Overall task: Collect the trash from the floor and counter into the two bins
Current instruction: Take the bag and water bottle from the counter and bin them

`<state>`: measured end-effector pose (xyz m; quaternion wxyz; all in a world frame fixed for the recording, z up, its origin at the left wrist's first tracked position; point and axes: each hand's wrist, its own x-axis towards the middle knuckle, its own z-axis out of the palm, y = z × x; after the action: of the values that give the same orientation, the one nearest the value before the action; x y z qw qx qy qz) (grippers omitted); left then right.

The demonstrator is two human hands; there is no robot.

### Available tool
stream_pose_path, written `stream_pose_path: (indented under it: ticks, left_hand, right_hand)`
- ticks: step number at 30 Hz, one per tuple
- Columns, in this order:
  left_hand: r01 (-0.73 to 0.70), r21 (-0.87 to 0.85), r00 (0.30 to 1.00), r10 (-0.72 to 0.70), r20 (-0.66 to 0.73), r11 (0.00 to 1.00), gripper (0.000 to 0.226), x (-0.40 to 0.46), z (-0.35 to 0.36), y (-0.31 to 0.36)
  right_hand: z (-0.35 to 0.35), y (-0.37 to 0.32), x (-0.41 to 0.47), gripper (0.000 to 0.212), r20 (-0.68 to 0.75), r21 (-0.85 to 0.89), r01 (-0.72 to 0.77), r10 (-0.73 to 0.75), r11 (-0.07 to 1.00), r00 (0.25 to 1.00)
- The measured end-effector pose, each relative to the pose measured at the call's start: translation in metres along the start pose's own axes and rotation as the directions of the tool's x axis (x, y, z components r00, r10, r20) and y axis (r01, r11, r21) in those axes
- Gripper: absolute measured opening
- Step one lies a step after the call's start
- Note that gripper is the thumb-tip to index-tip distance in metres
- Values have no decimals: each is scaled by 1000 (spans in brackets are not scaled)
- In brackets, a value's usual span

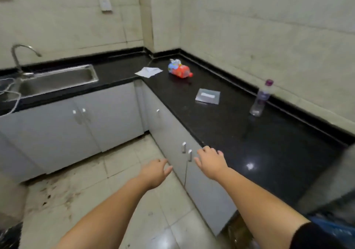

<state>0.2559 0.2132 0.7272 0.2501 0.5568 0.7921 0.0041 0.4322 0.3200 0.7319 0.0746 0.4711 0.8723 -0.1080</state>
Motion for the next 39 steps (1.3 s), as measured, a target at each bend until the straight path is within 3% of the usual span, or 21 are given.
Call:
stream_pose_path:
  ticks: [5,13,25,33,37,39]
  left_hand:
    - [-161,56,987,160,29,985,55,9,2,62]
    - [-320,133,948,316,48,938,55,53,-5,142]
    - [-317,205,947,321,14,926,53,220,-77,207]
    - [-331,294,943,326,68,897,52,362,-104,222]
    - [-346,343,938,317,138,873,55,432,-108,224]
    - [-328,377,944,296,143,866,63,458,-109,221]
  right_hand:
    - [0,61,-45,42,-13,46,-195,196,980,980]
    - [-23,128,-53,45,-73,61,-311,315,949,946]
    - [-115,233,91,41,-222,50,-290,294,956,930]
    - [-179,295,204,42,-397,142,-376,401,916,826]
    - [-183,314,252,52,-326,200,-478,518,855,791]
    - [-177,319,266,48,-298,173,-517,545,838,784]
